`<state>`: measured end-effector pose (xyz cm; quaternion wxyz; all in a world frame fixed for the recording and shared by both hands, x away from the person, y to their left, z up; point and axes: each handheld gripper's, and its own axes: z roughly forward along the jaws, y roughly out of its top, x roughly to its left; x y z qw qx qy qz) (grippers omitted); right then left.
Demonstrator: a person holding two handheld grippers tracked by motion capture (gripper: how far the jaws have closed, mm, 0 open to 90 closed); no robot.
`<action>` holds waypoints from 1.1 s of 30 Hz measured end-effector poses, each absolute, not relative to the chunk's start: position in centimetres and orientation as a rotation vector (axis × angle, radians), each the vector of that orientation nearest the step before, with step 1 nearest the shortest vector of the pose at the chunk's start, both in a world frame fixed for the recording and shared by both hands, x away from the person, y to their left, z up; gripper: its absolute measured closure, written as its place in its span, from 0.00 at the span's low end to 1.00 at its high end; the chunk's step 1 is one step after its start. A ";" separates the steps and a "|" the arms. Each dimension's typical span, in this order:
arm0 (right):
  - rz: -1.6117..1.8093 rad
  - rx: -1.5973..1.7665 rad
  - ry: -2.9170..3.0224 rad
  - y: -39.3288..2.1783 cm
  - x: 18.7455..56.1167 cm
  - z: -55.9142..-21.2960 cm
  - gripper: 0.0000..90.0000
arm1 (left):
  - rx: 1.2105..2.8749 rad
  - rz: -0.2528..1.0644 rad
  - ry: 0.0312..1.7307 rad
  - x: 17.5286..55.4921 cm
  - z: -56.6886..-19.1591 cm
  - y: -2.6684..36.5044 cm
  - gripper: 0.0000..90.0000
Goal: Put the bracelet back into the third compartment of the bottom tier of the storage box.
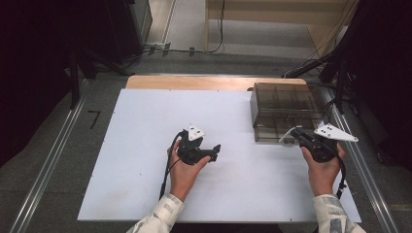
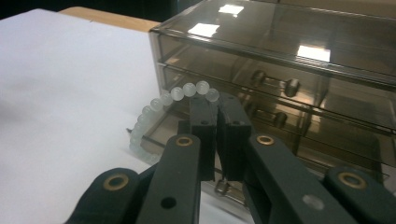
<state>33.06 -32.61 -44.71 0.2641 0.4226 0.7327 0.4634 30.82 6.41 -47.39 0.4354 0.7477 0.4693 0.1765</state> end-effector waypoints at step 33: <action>0.977 1.432 1.753 -38.3 35.6 -46.3 0.93 | 1.782 0.464 1.251 29.6 -47.7 12.4 0.22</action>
